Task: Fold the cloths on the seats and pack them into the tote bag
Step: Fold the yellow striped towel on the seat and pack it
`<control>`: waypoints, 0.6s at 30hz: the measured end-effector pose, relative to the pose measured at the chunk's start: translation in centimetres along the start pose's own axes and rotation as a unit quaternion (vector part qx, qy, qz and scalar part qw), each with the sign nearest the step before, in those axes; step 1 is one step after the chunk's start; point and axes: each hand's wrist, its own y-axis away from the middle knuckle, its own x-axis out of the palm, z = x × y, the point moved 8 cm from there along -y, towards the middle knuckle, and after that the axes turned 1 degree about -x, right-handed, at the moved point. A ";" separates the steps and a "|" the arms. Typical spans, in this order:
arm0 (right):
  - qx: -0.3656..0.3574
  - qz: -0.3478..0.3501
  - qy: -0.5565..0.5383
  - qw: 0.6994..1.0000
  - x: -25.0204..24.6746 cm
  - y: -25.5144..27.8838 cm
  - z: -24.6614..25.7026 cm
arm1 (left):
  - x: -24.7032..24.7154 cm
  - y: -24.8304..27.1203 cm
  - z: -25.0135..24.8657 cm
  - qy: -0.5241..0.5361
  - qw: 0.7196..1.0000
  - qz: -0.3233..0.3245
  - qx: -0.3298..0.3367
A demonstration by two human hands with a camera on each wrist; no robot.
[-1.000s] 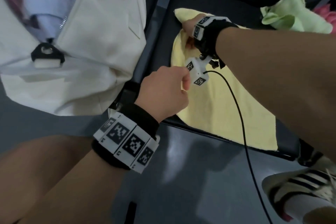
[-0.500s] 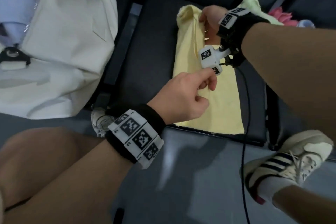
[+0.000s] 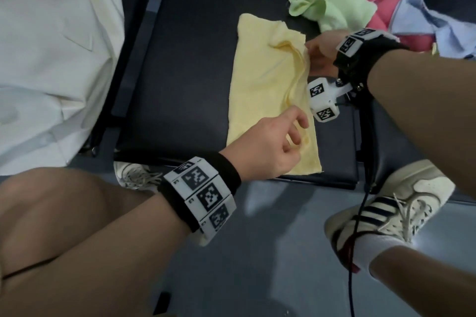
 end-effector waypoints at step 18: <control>-0.177 0.066 0.502 0.844 8.7 13.7 -7.4 | 0.5 1.7 4.5 -0.381 0.923 0.004 -0.061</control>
